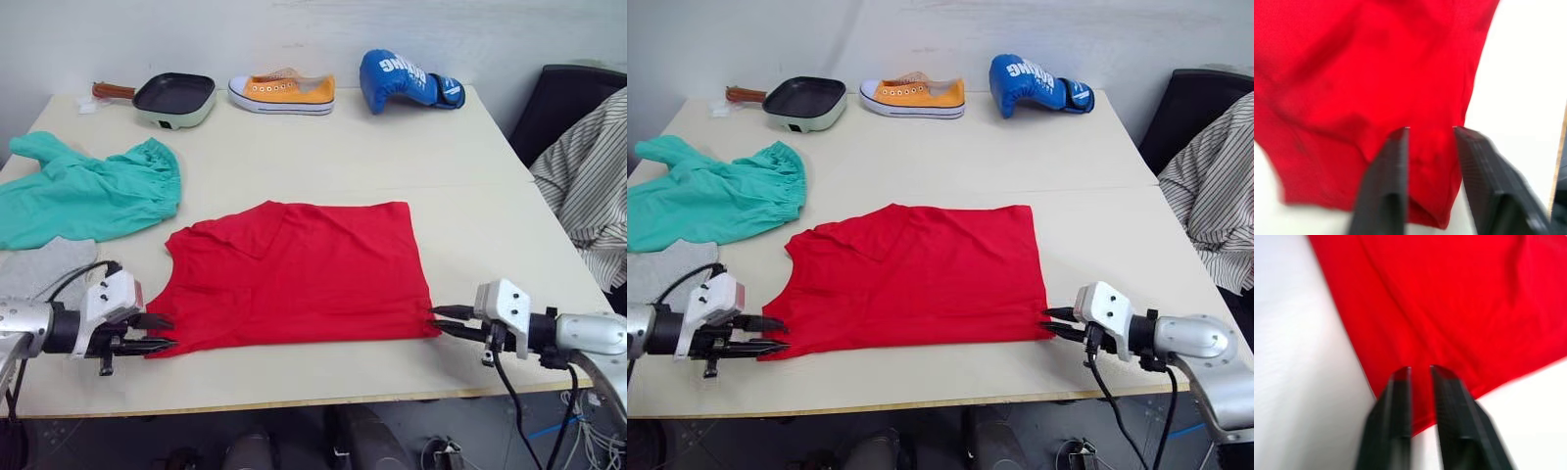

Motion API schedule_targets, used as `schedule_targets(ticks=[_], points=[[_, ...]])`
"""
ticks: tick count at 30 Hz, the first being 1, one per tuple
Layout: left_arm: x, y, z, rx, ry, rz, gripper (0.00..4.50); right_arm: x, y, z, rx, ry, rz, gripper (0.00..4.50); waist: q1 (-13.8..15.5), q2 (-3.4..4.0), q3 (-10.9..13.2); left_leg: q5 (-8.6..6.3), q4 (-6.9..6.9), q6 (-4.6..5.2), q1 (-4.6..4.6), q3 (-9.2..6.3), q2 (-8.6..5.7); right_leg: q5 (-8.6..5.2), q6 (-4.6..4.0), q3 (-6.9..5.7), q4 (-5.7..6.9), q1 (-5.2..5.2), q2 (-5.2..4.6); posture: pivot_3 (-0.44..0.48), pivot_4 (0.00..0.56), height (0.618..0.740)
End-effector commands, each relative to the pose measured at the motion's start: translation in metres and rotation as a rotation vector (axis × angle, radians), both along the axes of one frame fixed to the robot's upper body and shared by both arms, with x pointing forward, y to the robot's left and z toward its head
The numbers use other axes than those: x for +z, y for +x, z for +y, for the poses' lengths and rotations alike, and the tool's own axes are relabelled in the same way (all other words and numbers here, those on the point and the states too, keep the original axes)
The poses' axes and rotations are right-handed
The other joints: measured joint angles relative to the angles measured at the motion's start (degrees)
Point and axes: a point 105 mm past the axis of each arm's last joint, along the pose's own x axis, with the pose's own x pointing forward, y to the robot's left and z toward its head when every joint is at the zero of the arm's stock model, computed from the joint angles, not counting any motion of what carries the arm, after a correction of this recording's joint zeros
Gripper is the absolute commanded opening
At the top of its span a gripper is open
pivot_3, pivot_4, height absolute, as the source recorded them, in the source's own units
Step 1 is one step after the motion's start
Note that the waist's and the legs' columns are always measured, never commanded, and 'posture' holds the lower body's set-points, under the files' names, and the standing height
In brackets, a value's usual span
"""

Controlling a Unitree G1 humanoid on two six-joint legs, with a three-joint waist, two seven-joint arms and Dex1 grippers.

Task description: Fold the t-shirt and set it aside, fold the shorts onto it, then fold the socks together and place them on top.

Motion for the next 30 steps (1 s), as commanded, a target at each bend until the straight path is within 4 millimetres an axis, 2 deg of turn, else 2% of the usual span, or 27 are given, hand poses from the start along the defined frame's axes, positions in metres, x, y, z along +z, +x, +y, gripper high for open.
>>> schedule_targets(ticks=[1, 3, 6, 11, 15, 18, 20, 22, 25, 30], points=[[-0.009, -0.011, -0.006, -0.098, 0.120, 0.000, 1.84, -0.001, -0.008, 0.006, 0.084, -0.075, -0.028, 1.99, -0.1, 0.05, 0.0, 0.00, -0.04, 0.00, 0.02, 0.00, -0.01, 0.00, 0.00, 0.00, -0.05, 0.02, 0.00, 0.000, 0.150, 0.740], [-0.012, -0.012, -0.005, -0.096, 0.133, 0.003, 1.84, -0.004, -0.011, 0.009, 0.110, -0.096, -0.027, 2.67, -0.1, 0.06, 0.0, 0.00, -0.07, 0.00, 0.03, 0.04, -0.01, 0.00, 0.00, 0.03, -0.07, 0.02, 0.01, 0.000, 0.150, 0.740], [-0.017, -0.012, 0.002, -0.085, 0.176, 0.000, 1.84, -0.008, -0.011, 0.012, 0.138, -0.133, -0.037, 2.67, -0.1, 0.06, 0.0, 0.00, -0.07, 0.00, 0.01, 0.04, 0.01, 0.00, 0.00, 0.03, -0.07, -0.01, 0.06, 0.000, 0.150, 0.740], [-0.022, 0.001, 0.010, -0.020, 0.204, -0.054, 1.84, -0.022, -0.001, 0.010, 0.137, -0.217, -0.064, 2.67, 0.0, 0.06, 0.1, 0.00, -0.04, 0.01, 0.04, 0.07, 0.00, 0.00, 0.00, 0.05, -0.07, 0.01, 0.05, 0.000, 0.150, 0.740], [-0.027, 0.008, 0.011, -0.009, 0.203, -0.081, 1.84, -0.029, 0.009, 0.009, 0.110, -0.242, -0.065, 1.75, 0.0, 0.06, 0.1, 0.00, -0.04, 0.01, 0.06, 0.10, -0.01, 0.00, 0.00, 0.06, -0.07, 0.02, 0.05, 0.000, 0.150, 0.740], [-0.033, -0.003, 0.006, -0.044, 0.155, -0.005, 1.23, -0.033, 0.009, 0.006, 0.119, -0.256, -0.040, 0.69, 0.0, 0.06, 0.0, 0.00, -0.04, 0.01, 0.14, 0.14, -0.01, 0.00, -0.01, 0.10, -0.05, 0.06, 0.05, 0.000, 0.150, 0.740], [-0.036, -0.005, 0.005, -0.052, 0.150, 0.010, 0.61, -0.035, 0.007, 0.006, 0.124, -0.253, -0.024, 0.01, 0.0, 0.05, 0.0, 0.00, -0.04, 0.01, 0.19, 0.15, 0.00, 0.00, -0.01, 0.11, -0.04, 0.09, 0.04, 0.000, 0.150, 0.740], [-0.037, -0.007, 0.004, -0.062, 0.136, 0.032, 0.02, -0.034, 0.003, 0.007, 0.138, -0.238, 0.003, 0.00, 0.0, 0.05, 0.0, 0.00, -0.04, 0.01, 0.23, 0.16, 0.00, 0.00, -0.01, 0.12, -0.03, 0.12, 0.04, 0.000, 0.150, 0.740], [-0.037, -0.012, 0.003, -0.080, 0.129, 0.062, 0.02, -0.032, -0.006, 0.008, 0.167, -0.209, 0.051, 0.00, 0.0, 0.06, 0.0, 0.00, -0.04, 0.01, 0.23, 0.16, 0.00, -0.01, -0.02, 0.12, -0.02, 0.11, 0.05, 0.000, 0.150, 0.740], [-0.039, -0.036, 0.005, -0.151, 0.132, 0.182, 0.02, -0.030, -0.038, 0.001, 0.229, -0.199, 0.188, 0.00, 0.0, 0.06, 0.0, -0.01, -0.18, 0.01, 0.21, 0.14, 0.02, -0.08, -0.06, 0.08, -0.12, 0.08, 0.04, 0.000, 0.150, 0.740]])
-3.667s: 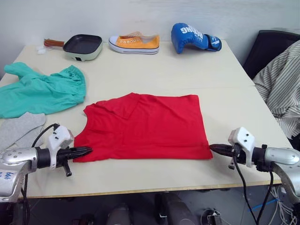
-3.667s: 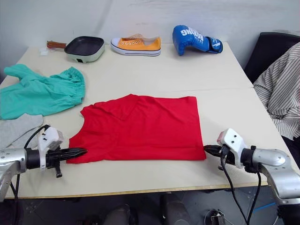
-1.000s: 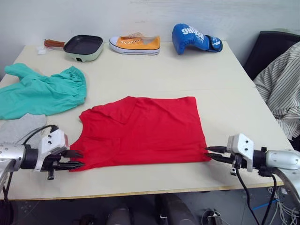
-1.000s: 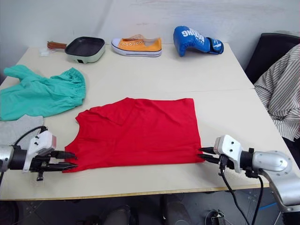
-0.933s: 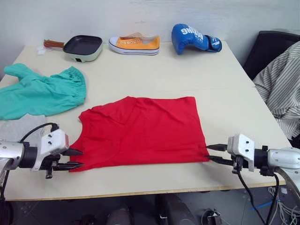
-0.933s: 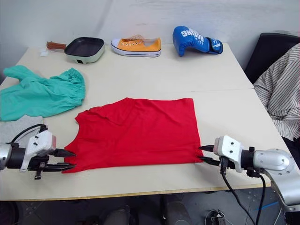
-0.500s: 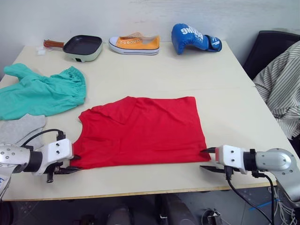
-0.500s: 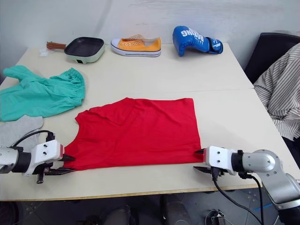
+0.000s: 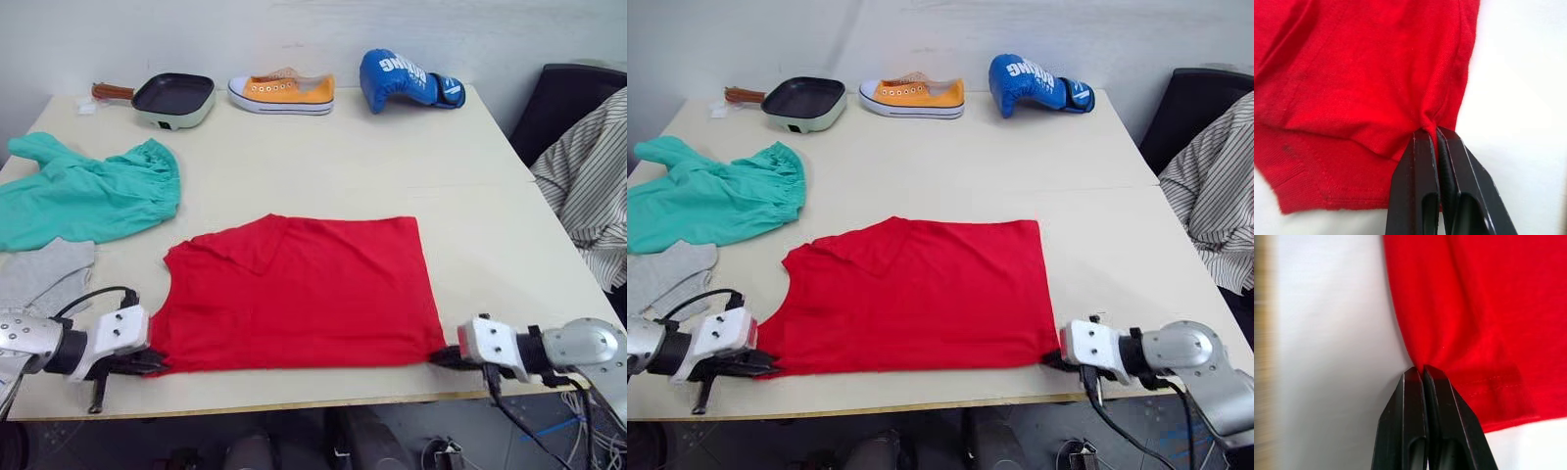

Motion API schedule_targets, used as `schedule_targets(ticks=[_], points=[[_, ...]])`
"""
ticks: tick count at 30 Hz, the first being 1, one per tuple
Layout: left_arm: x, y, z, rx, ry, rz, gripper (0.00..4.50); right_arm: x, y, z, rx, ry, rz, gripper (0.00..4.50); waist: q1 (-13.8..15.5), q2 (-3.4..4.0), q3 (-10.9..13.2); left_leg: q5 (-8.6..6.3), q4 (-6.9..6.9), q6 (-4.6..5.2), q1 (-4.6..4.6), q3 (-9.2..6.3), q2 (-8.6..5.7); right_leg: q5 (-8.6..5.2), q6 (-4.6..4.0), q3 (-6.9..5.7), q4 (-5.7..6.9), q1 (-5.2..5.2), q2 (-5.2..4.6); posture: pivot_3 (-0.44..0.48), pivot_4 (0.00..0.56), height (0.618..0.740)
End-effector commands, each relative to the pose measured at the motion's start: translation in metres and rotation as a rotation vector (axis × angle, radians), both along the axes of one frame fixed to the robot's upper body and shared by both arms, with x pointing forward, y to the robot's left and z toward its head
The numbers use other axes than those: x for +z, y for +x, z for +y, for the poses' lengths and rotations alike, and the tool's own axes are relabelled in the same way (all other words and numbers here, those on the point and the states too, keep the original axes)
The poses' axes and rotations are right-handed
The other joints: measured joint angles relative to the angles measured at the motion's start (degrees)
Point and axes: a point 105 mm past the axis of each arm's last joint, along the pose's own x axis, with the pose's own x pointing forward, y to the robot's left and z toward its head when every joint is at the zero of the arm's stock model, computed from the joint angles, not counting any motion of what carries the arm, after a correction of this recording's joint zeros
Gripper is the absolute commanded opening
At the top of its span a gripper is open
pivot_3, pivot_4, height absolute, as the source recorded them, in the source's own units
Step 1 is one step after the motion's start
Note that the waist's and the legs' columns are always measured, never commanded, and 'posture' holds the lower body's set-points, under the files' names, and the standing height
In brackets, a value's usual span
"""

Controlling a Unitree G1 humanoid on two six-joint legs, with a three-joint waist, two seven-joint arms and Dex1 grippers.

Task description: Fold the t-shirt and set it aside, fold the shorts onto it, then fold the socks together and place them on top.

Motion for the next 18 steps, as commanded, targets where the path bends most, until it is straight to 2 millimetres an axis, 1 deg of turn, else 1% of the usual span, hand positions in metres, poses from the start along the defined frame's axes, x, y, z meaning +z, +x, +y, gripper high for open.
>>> schedule_targets(ticks=[1, 3, 9, 14, 16, 18], points=[[-0.006, -0.015, -0.001, -0.047, 0.015, 0.082, 0.02, 0.002, -0.018, -0.003, 0.031, -0.006, 0.065, 0.00, -0.1, 0.00, 0.0, 0.00, -0.01, 0.00, 0.00, 0.00, 0.00, 0.00, 0.00, 0.00, 0.00, 0.00, 0.00, 0.000, 0.150, 0.740], [-0.008, -0.018, -0.001, -0.057, 0.026, 0.089, 0.02, 0.001, -0.024, -0.006, 0.018, -0.013, 0.073, 0.00, -0.1, 0.01, 0.0, -0.01, 0.05, 0.02, 0.01, 0.04, -0.01, 0.03, 0.05, 0.05, 0.03, 0.01, 0.00, 0.000, 0.150, 0.740], [-0.008, -0.025, -0.002, -0.075, 0.019, 0.128, 0.02, 0.000, -0.030, -0.008, -0.006, -0.007, 0.087, 0.00, -0.2, 0.00, 0.0, -0.01, 0.02, 0.01, 0.04, 0.03, -0.02, 0.02, 0.05, 0.06, 0.02, 0.03, 0.01, 0.000, 0.150, 0.740], [-0.008, -0.027, 0.001, -0.047, 0.017, 0.147, 0.02, 0.002, -0.027, -0.008, -0.030, -0.018, 0.058, 0.00, -0.2, 0.00, 0.0, -0.01, 0.01, 0.01, 0.03, 0.03, -0.02, 0.02, 0.05, 0.05, 0.01, 0.02, 0.02, 0.000, 0.150, 0.740], [-0.007, -0.027, 0.000, -0.020, -0.004, 0.149, 0.02, 0.005, -0.026, -0.007, -0.061, 0.008, 0.082, 0.00, -0.2, 0.00, 0.0, -0.01, 0.01, 0.01, 0.03, 0.03, -0.02, 0.02, 0.05, 0.05, 0.01, 0.02, 0.02, 0.000, 0.150, 0.740], [-0.003, -0.030, -0.001, -0.013, -0.033, 0.177, 0.52, 0.007, -0.031, -0.005, -0.059, 0.025, 0.125, 0.43, -0.2, 0.00, 0.0, -0.01, 0.01, 0.01, 0.03, 0.03, -0.02, 0.02, 0.05, 0.05, 0.02, 0.01, 0.02, 0.000, 0.150, 0.740]])
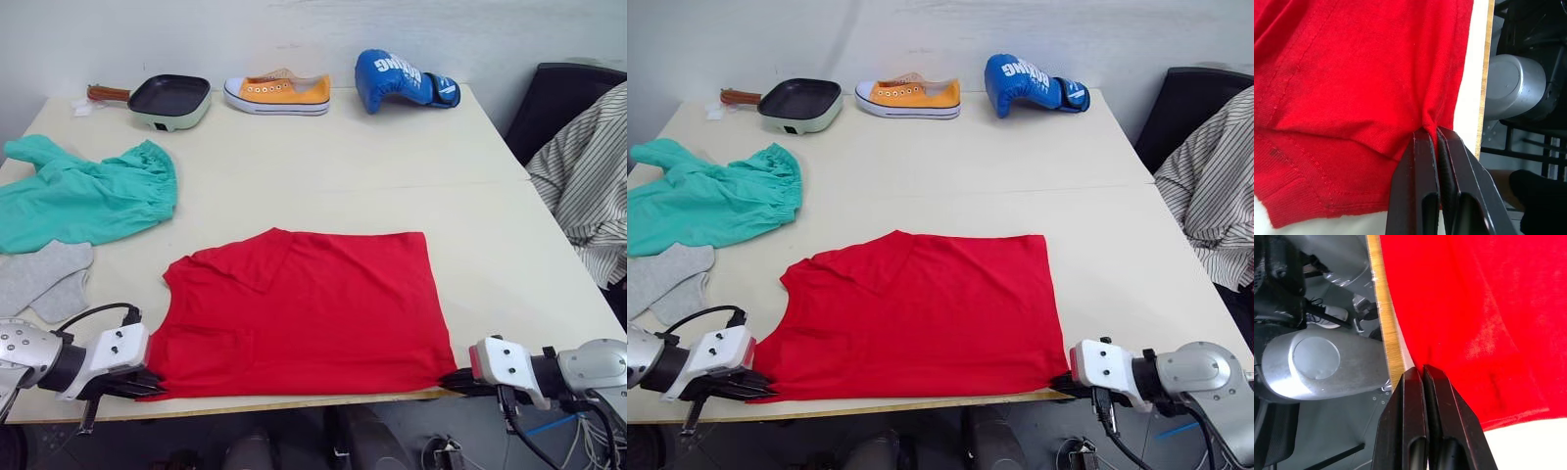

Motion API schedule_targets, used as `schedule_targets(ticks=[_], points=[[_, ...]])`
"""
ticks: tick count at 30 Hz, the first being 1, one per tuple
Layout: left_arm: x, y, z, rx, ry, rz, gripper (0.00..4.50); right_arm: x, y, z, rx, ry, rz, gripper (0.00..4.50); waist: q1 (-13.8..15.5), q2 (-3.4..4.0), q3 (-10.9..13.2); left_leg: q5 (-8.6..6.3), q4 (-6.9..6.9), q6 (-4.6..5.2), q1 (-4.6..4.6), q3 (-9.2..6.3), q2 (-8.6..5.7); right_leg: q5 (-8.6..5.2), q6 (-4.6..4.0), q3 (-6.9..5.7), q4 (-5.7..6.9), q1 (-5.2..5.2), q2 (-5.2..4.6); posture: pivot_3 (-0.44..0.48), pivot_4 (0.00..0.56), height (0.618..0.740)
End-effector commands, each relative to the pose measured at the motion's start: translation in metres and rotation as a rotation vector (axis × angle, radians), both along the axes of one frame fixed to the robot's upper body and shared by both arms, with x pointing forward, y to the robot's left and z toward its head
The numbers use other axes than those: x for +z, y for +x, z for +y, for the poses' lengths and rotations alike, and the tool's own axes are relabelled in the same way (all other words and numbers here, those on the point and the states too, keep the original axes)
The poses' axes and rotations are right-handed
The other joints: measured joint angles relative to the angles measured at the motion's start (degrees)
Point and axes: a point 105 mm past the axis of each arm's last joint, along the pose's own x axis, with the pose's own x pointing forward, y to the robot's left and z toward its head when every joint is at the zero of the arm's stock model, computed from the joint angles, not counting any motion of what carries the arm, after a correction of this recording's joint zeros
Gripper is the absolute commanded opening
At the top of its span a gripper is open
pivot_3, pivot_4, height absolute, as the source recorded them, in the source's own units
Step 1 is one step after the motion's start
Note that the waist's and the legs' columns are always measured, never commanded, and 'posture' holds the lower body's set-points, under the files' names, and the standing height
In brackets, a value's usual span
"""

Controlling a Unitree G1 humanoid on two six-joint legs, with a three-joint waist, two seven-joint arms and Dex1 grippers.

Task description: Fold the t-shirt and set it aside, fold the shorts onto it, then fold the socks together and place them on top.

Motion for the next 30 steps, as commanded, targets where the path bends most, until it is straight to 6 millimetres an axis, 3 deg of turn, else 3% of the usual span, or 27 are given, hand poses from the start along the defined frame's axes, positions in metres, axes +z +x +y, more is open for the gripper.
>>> schedule_targets(ticks=[1, 3, 6, 10, 14, 15, 16, 17, 19, 27, 30], points=[[0.004, -0.008, 0.001, 0.021, -0.025, 0.059, 0.73, 0.013, -0.006, 0.004, 0.003, 0.031, 0.029, 0.66, 0.0, 0.00, 0.0, 0.00, 0.00, 0.00, -0.01, 0.00, 0.01, 0.00, 0.00, 0.00, 0.00, -0.01, 0.01, 0.000, 0.150, 0.740], [0.006, -0.007, 0.002, 0.035, -0.034, 0.053, 1.29, 0.017, -0.007, 0.006, 0.013, 0.049, 0.021, 1.29, 0.1, 0.00, 0.0, 0.00, -0.02, 0.00, -0.01, -0.02, 0.01, 0.00, -0.01, -0.02, -0.02, -0.01, 0.01, 0.000, 0.150, 0.740], [0.030, -0.002, -0.005, 0.069, -0.145, 0.046, 2.24, 0.043, -0.002, 0.009, -0.043, 0.162, 0.047, 2.32, 0.1, -0.03, 0.0, 0.00, 0.02, 0.00, -0.02, -0.02, 0.00, 0.00, 0.01, -0.01, 0.00, 0.01, 0.00, 0.000, 0.150, 0.740], [0.078, 0.024, -0.025, 0.074, -0.314, -0.035, 2.24, 0.084, 0.014, 0.010, -0.097, 0.343, 0.035, 2.32, 0.3, -0.18, 0.1, 0.00, 0.14, 0.00, -0.04, -0.07, 0.00, 0.04, 0.05, -0.03, 0.06, 0.04, 0.00, 0.000, 0.150, 0.740], [0.098, 0.049, -0.051, 0.039, -0.409, -0.116, 2.24, 0.100, 0.039, 0.009, -0.178, 0.435, -0.029, 2.32, 0.5, -0.18, 0.1, 0.00, 0.16, 0.01, -0.11, -0.14, -0.05, 0.08, 0.10, -0.05, 0.00, 0.05, 0.00, 0.000, 0.150, 0.740], [0.099, 0.056, -0.057, 0.030, -0.419, -0.138, 2.24, 0.100, 0.046, 0.008, -0.204, 0.445, -0.043, 2.32, 0.5, -0.16, 0.1, 0.00, 0.14, 0.01, -0.18, -0.14, -0.04, 0.09, 0.10, -0.05, -0.06, 0.01, 0.00, 0.000, 0.150, 0.740], [0.092, 0.077, -0.070, 0.031, -0.408, -0.223, 2.24, 0.099, 0.059, 0.007, -0.251, 0.455, -0.082, 2.32, 0.5, -0.15, 0.1, -0.01, 0.12, 0.01, -0.18, -0.12, -0.05, 0.08, 0.10, -0.04, -0.07, 0.01, 0.00, 0.000, 0.150, 0.740], [0.076, 0.099, -0.087, 0.010, -0.353, -0.293, 2.24, 0.100, 0.069, 0.011, -0.264, 0.479, -0.107, 2.32, 0.7, -0.12, 0.1, -0.01, 0.14, 0.02, -0.27, -0.12, -0.05, 0.09, 0.11, -0.04, -0.11, -0.04, 0.00, 0.000, 0.150, 0.740], [0.052, 0.121, -0.114, -0.062, -0.281, -0.351, 2.24, 0.106, 0.071, 0.031, -0.188, 0.523, -0.129, 2.32, 1.2, -0.10, 0.1, -0.01, 0.32, 0.02, -0.31, -0.12, -0.11, 0.17, 0.26, -0.02, -0.11, -0.01, 0.03, 0.000, 0.150, 0.740], [0.032, 0.169, -0.139, -0.065, -0.189, -0.499, 2.24, 0.124, 0.066, 0.078, -0.053, 0.590, -0.131, 2.32, 0.7, -0.12, 0.2, 0.04, 1.31, 0.06, -1.79, -0.04, 0.02, 0.25, 0.32, 0.06, 0.73, -1.55, 0.05, 0.000, 0.150, 0.740], [0.033, 0.171, -0.136, -0.091, -0.165, -0.521, 2.28, 0.119, 0.054, 0.084, 0.001, 0.563, -0.099, 2.94, 0.7, -0.12, 0.2, 0.04, 1.36, 0.07, -1.75, -0.05, 0.00, 0.25, 0.32, 0.07, 0.82, -1.51, 0.01, 0.000, 0.150, 0.740]])
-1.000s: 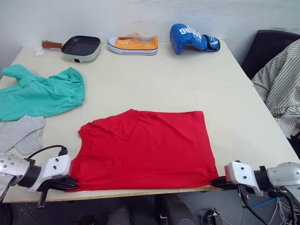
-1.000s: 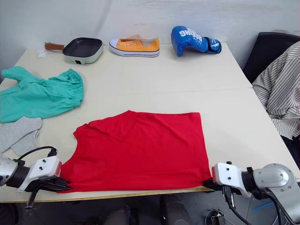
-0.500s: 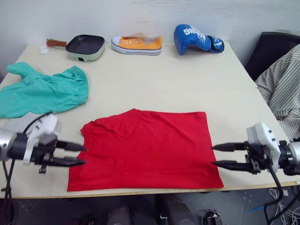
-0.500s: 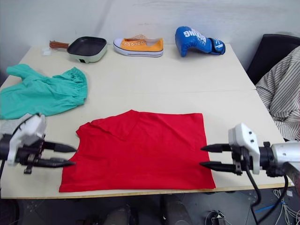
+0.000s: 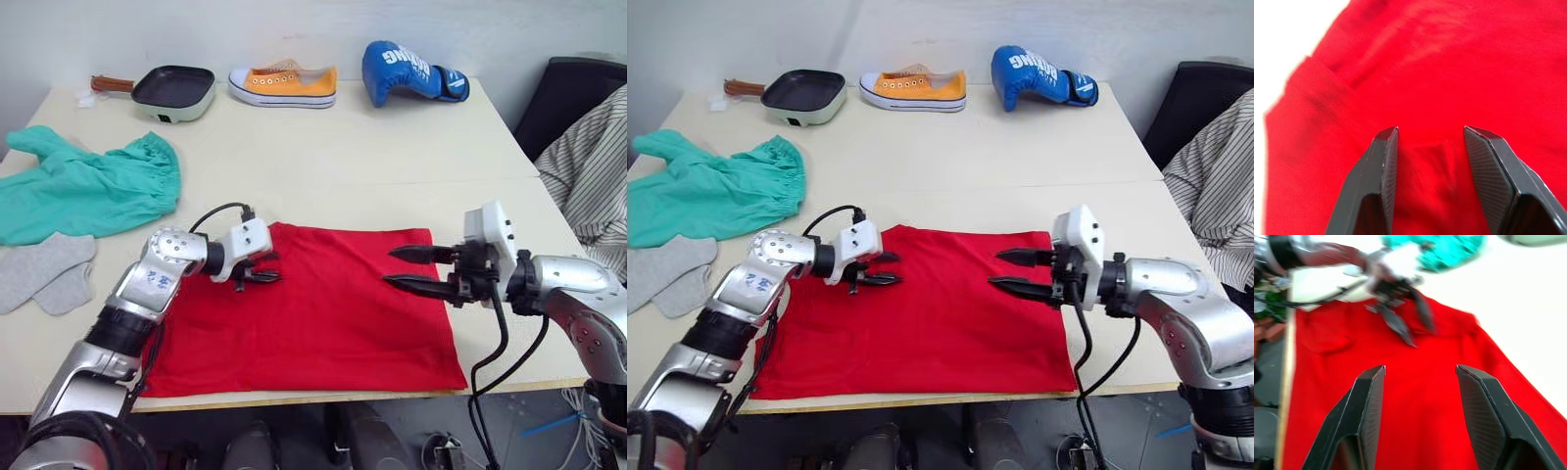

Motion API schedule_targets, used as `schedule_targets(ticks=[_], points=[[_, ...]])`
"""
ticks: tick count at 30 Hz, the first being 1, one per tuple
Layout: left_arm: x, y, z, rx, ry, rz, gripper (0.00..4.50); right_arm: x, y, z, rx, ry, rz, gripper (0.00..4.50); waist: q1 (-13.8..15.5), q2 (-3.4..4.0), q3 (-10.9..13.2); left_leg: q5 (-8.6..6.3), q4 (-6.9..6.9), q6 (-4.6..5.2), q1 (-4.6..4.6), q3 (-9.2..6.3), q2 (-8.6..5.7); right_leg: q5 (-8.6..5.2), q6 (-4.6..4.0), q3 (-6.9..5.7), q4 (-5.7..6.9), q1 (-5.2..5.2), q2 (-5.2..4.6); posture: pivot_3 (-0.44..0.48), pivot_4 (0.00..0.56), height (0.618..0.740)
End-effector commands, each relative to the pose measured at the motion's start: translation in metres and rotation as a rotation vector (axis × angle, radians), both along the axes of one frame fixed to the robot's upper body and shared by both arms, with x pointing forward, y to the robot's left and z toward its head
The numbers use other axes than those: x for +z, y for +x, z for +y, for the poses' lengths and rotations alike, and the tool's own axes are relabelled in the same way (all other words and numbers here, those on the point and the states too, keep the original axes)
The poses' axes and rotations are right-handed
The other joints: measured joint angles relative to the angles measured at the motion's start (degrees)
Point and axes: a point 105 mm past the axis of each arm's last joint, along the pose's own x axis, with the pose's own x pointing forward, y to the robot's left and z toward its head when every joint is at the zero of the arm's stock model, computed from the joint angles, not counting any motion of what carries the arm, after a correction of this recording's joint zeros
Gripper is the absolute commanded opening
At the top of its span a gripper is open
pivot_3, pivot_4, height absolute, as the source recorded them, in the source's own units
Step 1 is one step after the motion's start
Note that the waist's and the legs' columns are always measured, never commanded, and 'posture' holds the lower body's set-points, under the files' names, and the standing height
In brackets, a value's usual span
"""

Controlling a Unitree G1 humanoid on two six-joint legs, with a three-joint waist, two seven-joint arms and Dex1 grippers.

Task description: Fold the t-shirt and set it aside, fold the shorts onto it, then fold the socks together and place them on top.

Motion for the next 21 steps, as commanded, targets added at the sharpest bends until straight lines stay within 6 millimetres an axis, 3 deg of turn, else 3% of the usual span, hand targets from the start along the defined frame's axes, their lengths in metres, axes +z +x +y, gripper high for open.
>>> schedule_targets(ticks=[1, 4, 5, 13, 20, 21], points=[[0.002, 0.000, 0.007, -0.017, 0.038, -0.035, 2.28, 0.003, -0.013, 0.007, 0.056, -0.024, -0.021, 3.21, 0.0, 0.00, 0.0, 0.00, 0.01, 0.00, 0.01, 0.00, -0.01, 0.00, 0.00, 0.00, 0.02, 0.02, -0.02, 0.000, 0.150, 0.740], [0.009, -0.006, 0.013, -0.027, 0.023, -0.036, 2.28, -0.001, -0.014, 0.007, 0.047, -0.043, -0.028, 4.30, -0.2, 0.00, 0.0, 0.00, 0.04, 0.00, 0.02, 0.00, -0.01, 0.01, 0.00, 0.00, 0.06, 0.02, -0.05, 0.000, 0.150, 0.740], [0.011, -0.008, 0.014, -0.028, 0.016, -0.032, 2.28, -0.002, -0.014, 0.007, 0.046, -0.051, -0.031, 4.47, -0.3, 0.00, 0.0, 0.00, 0.04, 0.00, 0.02, 0.00, -0.01, 0.01, 0.00, 0.00, 0.06, 0.02, -0.04, 0.000, 0.150, 0.740], [0.017, -0.021, 0.027, -0.022, 0.059, -0.048, 2.28, -0.010, -0.014, 0.006, 0.037, -0.081, -0.054, 4.47, -0.4, 0.00, 0.0, 0.00, 0.04, 0.00, 0.01, -0.03, -0.01, 0.01, 0.00, -0.02, 0.07, 0.02, -0.06, 0.000, 0.150, 0.740], [0.007, -0.019, 0.027, -0.017, 0.085, -0.033, 2.28, -0.016, -0.011, 0.006, 0.032, -0.092, -0.062, 4.47, -0.4, 0.00, 0.0, 0.00, 0.06, 0.00, 0.01, -0.03, -0.02, 0.01, 0.00, -0.03, 0.08, 0.03, -0.05, 0.000, 0.150, 0.740], [0.006, -0.019, 0.026, -0.017, 0.064, -0.015, 2.09, -0.018, -0.010, 0.005, 0.030, -0.097, -0.064, 4.49, -0.4, 0.00, 0.0, 0.00, 0.06, 0.00, 0.01, -0.03, -0.03, 0.01, 0.00, -0.02, 0.08, 0.03, -0.05, 0.000, 0.150, 0.740]])
